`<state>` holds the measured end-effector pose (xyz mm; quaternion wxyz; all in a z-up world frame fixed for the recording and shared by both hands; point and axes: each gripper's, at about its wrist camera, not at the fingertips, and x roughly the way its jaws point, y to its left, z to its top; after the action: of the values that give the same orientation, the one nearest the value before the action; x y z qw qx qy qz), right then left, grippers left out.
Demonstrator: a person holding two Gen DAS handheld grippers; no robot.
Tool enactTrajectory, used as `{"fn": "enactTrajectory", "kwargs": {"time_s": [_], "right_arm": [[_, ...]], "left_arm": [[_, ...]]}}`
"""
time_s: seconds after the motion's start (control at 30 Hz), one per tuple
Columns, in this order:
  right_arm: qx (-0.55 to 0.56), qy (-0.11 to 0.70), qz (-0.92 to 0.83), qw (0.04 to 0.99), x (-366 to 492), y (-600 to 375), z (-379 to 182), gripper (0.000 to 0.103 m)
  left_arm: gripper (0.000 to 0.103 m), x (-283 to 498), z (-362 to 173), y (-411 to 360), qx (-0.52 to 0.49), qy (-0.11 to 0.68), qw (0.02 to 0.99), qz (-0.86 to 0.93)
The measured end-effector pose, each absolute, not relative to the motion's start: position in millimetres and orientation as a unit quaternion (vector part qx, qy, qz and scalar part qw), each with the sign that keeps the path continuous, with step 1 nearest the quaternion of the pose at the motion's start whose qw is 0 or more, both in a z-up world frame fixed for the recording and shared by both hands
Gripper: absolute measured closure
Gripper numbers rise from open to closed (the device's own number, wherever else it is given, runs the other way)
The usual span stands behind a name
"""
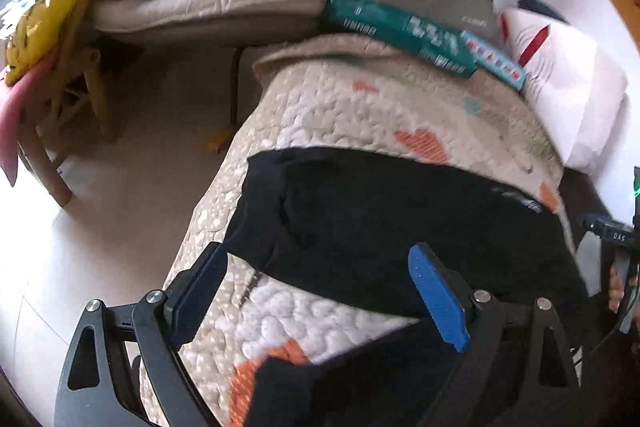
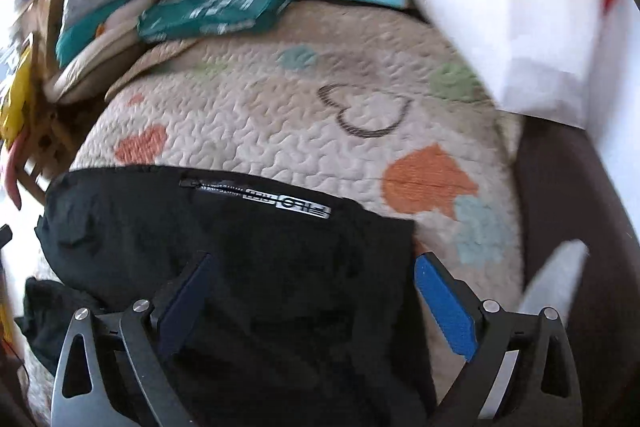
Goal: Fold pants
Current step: 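Lower both grippers onto the pants edge and close them on the fabric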
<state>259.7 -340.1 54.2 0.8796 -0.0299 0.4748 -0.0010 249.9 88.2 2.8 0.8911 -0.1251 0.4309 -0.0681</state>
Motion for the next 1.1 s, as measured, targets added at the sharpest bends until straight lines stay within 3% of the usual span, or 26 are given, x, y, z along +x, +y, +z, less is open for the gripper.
{"fn": "enactTrajectory", "kwargs": {"time_s": [0.2,0.43,1.0,1.03,1.1], "right_arm": [[-0.049,0.47,0.053,0.88,311.5,-334.7,31.2,0.004],[-0.05,0.48,0.086,0.872,350.1,-321.8,16.1,0.004],[-0.045,0.5,0.118,0.857,373.4,-301.1,-13.6,0.004],[-0.052,0.501,0.122,0.855,373.0,-299.5,-14.7,0.004],[-0.058,0.506,0.137,0.85,372.0,-295.0,-17.6,0.005]], "left_arm": [[0.011,310.0,-16.6,87.9,-0.081,0.453,0.885,-0.075],[0.011,358.4,-25.7,90.0,-0.097,0.459,0.878,-0.1],[0.011,379.9,-47.0,58.8,-0.024,0.488,0.865,-0.112],[0.012,380.3,-45.9,58.8,-0.028,0.487,0.865,-0.117],[0.037,380.9,-45.5,59.7,-0.032,0.49,0.863,-0.121]]}}
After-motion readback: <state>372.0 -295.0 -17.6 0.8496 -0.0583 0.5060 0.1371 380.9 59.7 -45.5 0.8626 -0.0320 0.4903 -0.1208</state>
